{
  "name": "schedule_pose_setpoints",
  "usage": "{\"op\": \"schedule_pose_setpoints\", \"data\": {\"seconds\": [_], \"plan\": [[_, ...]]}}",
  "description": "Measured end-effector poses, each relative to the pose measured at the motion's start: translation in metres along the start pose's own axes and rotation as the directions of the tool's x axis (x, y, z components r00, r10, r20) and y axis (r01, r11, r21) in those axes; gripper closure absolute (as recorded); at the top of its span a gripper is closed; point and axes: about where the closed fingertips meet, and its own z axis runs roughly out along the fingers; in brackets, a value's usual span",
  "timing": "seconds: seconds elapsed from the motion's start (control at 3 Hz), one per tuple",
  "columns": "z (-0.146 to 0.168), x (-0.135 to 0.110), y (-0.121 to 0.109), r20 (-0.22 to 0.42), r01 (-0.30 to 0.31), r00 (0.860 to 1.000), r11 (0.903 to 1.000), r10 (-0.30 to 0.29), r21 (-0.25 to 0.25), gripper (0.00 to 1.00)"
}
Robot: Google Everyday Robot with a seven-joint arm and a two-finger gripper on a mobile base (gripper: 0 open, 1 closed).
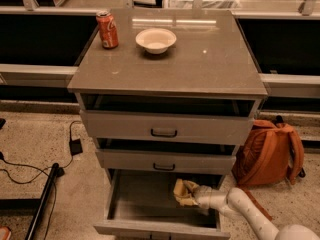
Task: Place sponge into bottom drawer
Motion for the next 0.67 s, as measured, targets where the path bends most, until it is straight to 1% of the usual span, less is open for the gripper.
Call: {"op": "schedule_pose_setpoints", "data": {"seconds": [0.33, 0.67], "plan": [[-0.0044, 0.0097, 0.0013, 0.002, -0.017, 1.0, 0.9996, 0.017, 0.025, 0.04], [-0.0045, 0.0099, 0.0012, 0.002, -0.017, 1.0, 0.9995, 0.017, 0.025, 0.0]]}}
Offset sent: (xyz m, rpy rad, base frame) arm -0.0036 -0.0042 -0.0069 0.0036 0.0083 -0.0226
